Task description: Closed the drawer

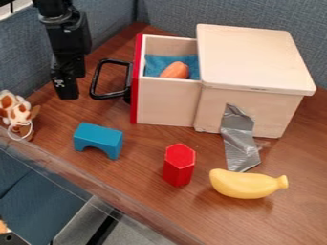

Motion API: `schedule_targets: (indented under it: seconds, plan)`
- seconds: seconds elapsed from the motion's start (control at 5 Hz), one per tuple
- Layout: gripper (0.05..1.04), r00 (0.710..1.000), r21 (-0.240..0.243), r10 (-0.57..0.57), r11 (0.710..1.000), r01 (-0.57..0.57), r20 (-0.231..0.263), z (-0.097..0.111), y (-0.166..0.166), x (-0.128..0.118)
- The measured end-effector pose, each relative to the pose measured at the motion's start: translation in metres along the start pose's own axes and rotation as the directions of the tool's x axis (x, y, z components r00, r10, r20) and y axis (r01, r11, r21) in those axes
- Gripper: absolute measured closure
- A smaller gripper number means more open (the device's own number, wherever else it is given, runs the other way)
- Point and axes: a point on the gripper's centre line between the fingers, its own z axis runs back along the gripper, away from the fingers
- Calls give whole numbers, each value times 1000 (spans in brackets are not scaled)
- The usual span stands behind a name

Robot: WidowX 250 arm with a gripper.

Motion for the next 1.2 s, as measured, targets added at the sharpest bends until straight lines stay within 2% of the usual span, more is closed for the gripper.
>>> schedule_targets:
  seconds: [0.6,1.2]
  plan:
    - [83,1000,-22,-14,1000,13,-13,-6,-8,1]
    - [83,999,-58,-44,997,45,20,-9,-16,17]
